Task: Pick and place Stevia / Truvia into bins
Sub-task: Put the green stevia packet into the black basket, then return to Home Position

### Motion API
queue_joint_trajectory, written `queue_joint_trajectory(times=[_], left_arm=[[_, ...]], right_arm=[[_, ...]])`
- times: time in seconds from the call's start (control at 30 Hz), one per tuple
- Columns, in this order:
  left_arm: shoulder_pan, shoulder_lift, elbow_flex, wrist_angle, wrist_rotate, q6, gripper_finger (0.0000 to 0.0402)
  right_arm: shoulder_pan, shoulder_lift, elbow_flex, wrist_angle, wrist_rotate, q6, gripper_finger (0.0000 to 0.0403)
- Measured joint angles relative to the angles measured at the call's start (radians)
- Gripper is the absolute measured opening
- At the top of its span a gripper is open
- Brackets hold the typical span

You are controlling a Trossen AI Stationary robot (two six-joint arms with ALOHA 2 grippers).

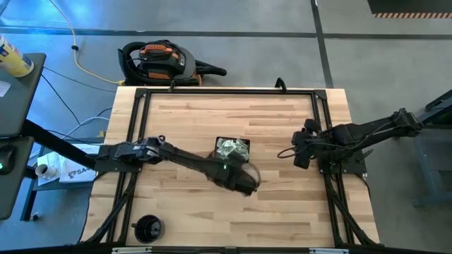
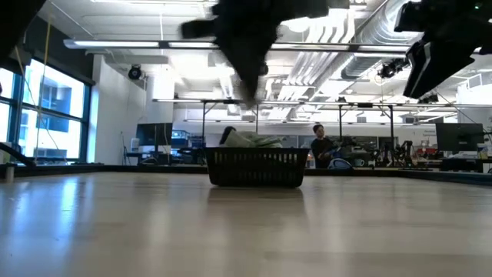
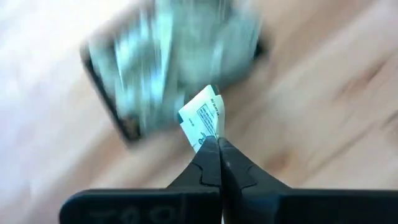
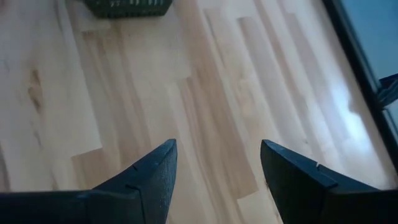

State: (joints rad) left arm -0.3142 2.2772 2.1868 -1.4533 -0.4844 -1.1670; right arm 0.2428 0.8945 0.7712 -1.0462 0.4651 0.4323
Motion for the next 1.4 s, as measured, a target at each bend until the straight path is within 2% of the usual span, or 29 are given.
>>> queue_joint_trajectory(times=[0.1, 0.23, 0.43, 0.5, 0.63, 0.7, 0.9, 1.07, 1.13, 1.23, 1.4], left_arm=[[0.032, 0.000, 0.082, -0.002, -0.094, 0.072, 0.0024], [0.119, -0.001, 0.097, 0.000, -0.102, 0.206, 0.0032], [0.239, 0.005, -0.045, 0.135, 0.038, 0.327, 0.0031], [0.257, 0.005, -0.096, 0.183, 0.079, 0.329, 0.0044], [0.286, 0.005, -0.148, 0.242, 0.238, 0.351, 0.0078], [0.284, 0.005, -0.147, 0.240, 0.265, 0.344, 0.0092], [0.249, -0.008, -0.008, 0.187, 0.261, 0.324, 0.0136], [0.230, -0.010, 0.134, 0.063, 0.159, 0.326, 0.0172], [0.225, -0.010, 0.161, 0.009, 0.171, 0.325, 0.0184], [0.201, -0.044, 0.151, -0.006, 0.257, 0.372, 0.0198], [0.112, -0.126, 0.153, -0.018, 0.295, 0.388, 0.0211]], right_arm=[[-0.003, -0.016, 0.000, 0.001, 0.022, -0.004, 0.0222], [-0.015, -0.032, 0.000, 0.002, 0.025, -0.003, 0.0222], [-0.022, -0.034, 0.000, 0.001, 0.017, -0.003, 0.0222], [-0.022, -0.034, 0.000, -0.003, 0.015, -0.003, 0.0222], [-0.022, -0.034, 0.000, -0.012, 0.015, -0.003, 0.0222], [-0.022, -0.034, 0.000, -0.011, 0.016, -0.003, 0.0222], [-0.022, -0.034, 0.000, -0.011, 0.018, -0.003, 0.0222], [-0.022, -0.034, 0.000, -0.010, 0.015, -0.004, 0.0222], [-0.022, -0.034, 0.000, 0.003, -0.015, -0.013, 0.0222], [-0.021, -0.034, 0.001, 0.045, -0.088, -0.034, 0.0222], [-0.024, -0.031, 0.079, 0.054, -0.288, -0.016, 0.0222]])
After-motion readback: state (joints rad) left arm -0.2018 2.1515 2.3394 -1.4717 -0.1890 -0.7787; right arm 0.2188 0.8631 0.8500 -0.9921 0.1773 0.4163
